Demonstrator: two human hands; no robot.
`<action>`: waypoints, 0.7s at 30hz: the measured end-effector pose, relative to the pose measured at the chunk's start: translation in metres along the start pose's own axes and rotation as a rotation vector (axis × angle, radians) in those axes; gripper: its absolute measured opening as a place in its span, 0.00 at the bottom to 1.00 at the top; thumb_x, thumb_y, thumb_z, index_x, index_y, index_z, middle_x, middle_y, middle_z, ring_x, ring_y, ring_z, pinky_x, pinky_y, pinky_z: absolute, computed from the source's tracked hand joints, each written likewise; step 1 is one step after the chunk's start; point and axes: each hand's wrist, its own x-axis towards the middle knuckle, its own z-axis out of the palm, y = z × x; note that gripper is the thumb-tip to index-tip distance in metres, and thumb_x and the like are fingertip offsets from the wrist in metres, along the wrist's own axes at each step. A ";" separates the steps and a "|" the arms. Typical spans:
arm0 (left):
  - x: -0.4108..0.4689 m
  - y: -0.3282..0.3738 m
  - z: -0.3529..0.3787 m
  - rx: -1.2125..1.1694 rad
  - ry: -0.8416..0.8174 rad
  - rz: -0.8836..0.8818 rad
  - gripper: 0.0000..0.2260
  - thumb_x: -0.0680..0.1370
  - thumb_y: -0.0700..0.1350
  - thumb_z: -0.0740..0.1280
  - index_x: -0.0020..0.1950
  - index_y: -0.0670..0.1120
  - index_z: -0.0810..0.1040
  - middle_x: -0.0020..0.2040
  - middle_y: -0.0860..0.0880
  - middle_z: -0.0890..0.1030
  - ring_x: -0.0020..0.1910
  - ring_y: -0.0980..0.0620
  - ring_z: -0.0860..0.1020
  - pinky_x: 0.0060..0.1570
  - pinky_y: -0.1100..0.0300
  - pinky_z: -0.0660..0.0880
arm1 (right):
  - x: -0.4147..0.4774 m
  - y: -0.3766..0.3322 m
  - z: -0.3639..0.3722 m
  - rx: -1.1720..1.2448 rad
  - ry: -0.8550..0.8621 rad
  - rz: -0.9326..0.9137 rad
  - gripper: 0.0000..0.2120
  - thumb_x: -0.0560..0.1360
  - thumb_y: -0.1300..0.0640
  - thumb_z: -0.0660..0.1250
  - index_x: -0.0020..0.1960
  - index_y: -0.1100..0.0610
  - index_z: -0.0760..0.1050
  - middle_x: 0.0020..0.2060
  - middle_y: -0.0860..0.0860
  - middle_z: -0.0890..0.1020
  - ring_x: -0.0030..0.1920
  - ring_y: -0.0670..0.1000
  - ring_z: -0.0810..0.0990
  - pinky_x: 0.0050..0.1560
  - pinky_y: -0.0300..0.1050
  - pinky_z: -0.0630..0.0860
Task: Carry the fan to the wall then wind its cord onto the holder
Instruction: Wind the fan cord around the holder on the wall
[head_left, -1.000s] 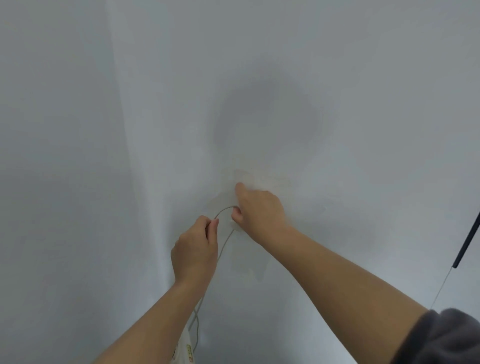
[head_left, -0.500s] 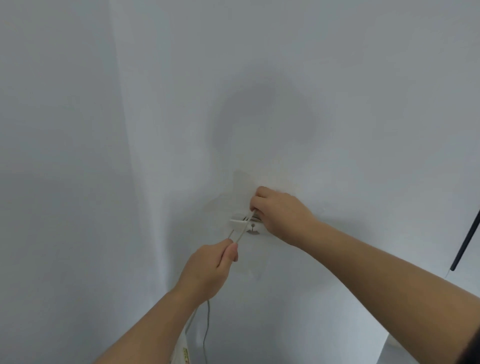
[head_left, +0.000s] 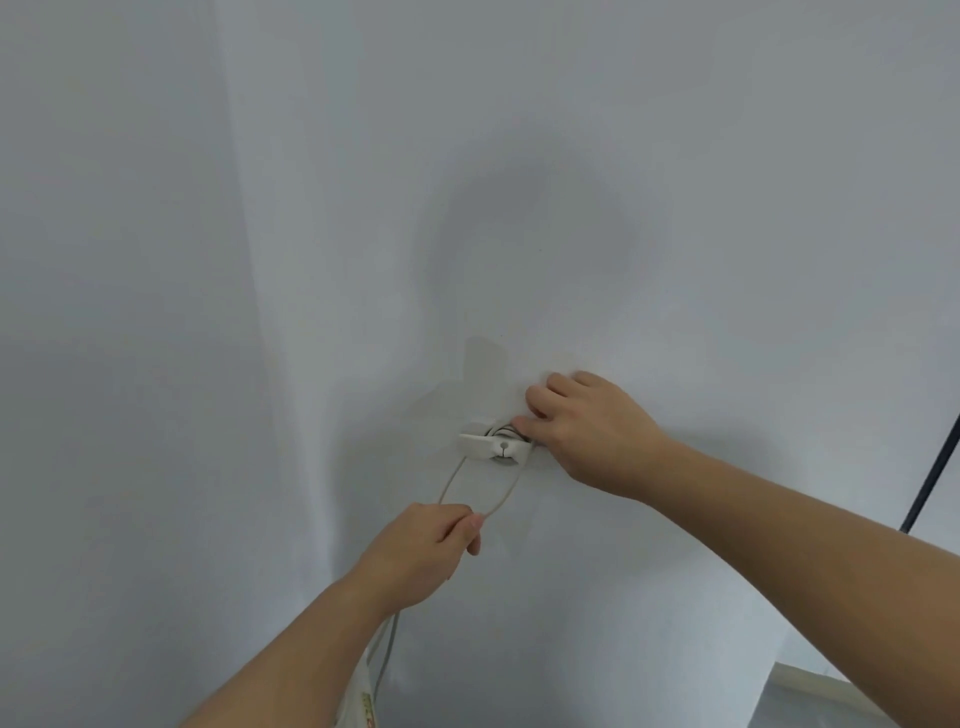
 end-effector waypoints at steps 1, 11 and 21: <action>0.001 0.000 0.000 0.004 0.004 0.003 0.17 0.81 0.53 0.57 0.35 0.52 0.75 0.25 0.58 0.75 0.27 0.56 0.71 0.37 0.54 0.73 | 0.000 0.000 -0.001 0.001 -0.008 0.000 0.11 0.67 0.62 0.64 0.47 0.54 0.79 0.39 0.51 0.75 0.41 0.55 0.74 0.36 0.47 0.69; 0.005 0.014 0.010 -0.305 -0.109 -0.140 0.12 0.80 0.45 0.60 0.40 0.46 0.80 0.28 0.51 0.76 0.25 0.54 0.72 0.31 0.62 0.70 | -0.005 0.000 -0.002 0.027 0.017 0.056 0.12 0.77 0.49 0.61 0.41 0.52 0.80 0.36 0.51 0.74 0.37 0.54 0.74 0.34 0.47 0.69; 0.003 0.007 0.010 -0.233 -0.199 -0.109 0.14 0.81 0.47 0.61 0.39 0.46 0.82 0.27 0.53 0.74 0.27 0.57 0.72 0.33 0.67 0.69 | 0.007 -0.003 -0.012 0.174 -0.090 0.165 0.06 0.70 0.51 0.73 0.36 0.51 0.81 0.36 0.49 0.76 0.39 0.53 0.76 0.35 0.43 0.68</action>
